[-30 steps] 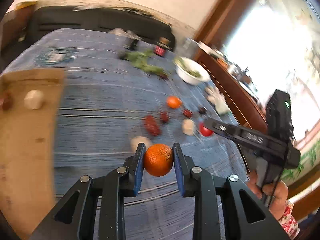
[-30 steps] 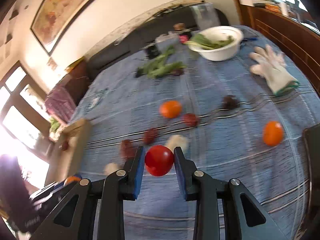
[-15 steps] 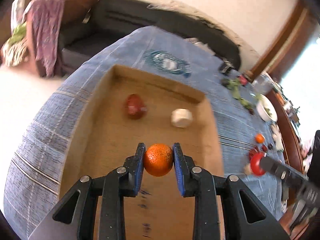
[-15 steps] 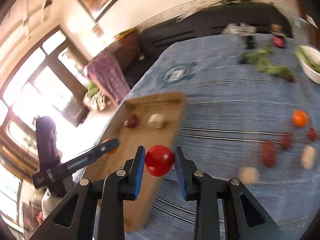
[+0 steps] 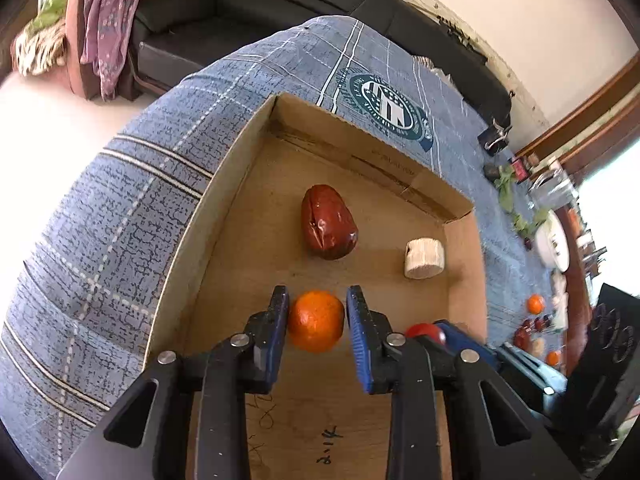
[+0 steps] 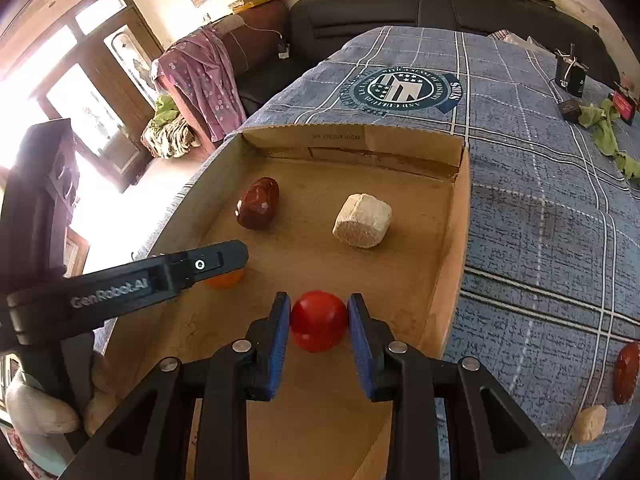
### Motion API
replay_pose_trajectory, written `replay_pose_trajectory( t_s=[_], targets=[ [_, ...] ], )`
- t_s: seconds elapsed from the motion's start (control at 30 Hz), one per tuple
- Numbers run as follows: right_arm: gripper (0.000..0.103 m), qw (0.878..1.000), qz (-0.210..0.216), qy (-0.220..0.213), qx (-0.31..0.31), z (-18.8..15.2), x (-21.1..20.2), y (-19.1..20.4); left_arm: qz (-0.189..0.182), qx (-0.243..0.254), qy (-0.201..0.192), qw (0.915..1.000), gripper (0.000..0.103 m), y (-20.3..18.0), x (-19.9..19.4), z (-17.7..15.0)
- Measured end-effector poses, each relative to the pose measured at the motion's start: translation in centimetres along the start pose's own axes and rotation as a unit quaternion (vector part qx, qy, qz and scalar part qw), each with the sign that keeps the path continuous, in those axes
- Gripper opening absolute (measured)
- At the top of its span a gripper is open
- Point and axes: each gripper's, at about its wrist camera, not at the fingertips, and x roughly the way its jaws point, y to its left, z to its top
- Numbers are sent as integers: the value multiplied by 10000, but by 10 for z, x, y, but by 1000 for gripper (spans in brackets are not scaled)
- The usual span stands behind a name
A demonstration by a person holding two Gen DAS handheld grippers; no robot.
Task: Organize fruits
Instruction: 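Carry orange and tomato into the tray and open both tools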
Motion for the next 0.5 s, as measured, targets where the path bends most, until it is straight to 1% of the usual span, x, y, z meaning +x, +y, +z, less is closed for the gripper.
replay_pose_trajectory(
  t_s=[0.07,0.1,0.13,0.2,0.27,0.3,0.33,0.37,0.4,0.43,0.47,0.5],
  targets=[
    [34,10000,20,-42,13,0,0,0,-118,-86,-45,9999,35,4,-4,1],
    [39,10000,30,-71,56,1,0,-1,-147,-124,-117,9997,36,5,-9,0],
    [48,9999,60,-104,98,2,1,-1,-137,-139,-174,9997,38,5,-13,0],
    [55,9995,148,-214,167,1,-6,-4,-99,-125,-405,9991,39,3,-27,-2],
    [55,9989,218,-359,224,2,-19,-7,-25,-43,-683,9977,41,-2,-45,-7],
    [55,9981,265,-476,272,0,-30,-10,52,50,-925,9957,42,-6,-60,-12],
    [55,9974,310,-574,314,-2,-39,-13,101,106,-1074,9941,45,-10,-67,-13],
    [55,9959,371,-722,395,-6,-53,-18,185,176,-1287,9914,49,-14,-78,-17],
    [57,9947,403,-829,454,-10,-63,-21,318,243,-1595,9864,51,-19,-94,-25],
    [61,9928,422,-986,526,-16,-78,-26,389,275,-1757,9833,59,-22,-101,-29],
    [63,9911,398,-1129,583,-22,-89,-30,552,337,-2052,9766,68,-29,-114,-39],
    [67,9888,330,-1299,650,-31,-103,-36,674,367,-2220,9720,73,-34,-121,-45]
  ],
)
